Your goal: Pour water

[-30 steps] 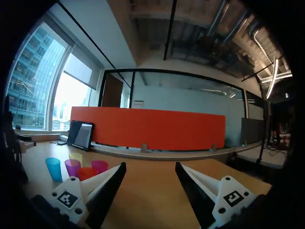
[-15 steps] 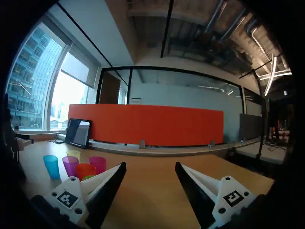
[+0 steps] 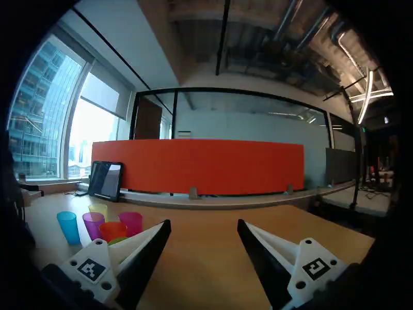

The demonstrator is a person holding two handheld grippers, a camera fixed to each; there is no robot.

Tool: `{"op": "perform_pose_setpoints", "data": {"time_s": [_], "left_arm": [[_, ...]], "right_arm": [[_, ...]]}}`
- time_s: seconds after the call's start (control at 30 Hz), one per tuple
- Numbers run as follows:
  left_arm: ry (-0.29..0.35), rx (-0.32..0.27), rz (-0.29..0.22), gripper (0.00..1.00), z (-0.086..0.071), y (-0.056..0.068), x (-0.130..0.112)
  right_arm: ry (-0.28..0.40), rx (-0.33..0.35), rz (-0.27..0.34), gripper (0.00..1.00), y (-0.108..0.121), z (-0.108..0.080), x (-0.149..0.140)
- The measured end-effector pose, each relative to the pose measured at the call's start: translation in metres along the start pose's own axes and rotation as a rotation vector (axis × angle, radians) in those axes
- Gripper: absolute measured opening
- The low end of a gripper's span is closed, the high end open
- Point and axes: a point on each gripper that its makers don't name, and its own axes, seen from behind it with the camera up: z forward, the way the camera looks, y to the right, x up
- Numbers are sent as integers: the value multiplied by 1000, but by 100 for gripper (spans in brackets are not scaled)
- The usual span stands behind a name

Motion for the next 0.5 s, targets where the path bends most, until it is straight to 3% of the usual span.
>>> {"op": "perform_pose_setpoints", "data": {"time_s": [0.5], "left_arm": [[0, 0, 0, 100, 0, 2, 0]], "right_arm": [[-40, -15, 23, 100, 16, 5, -18]]}}
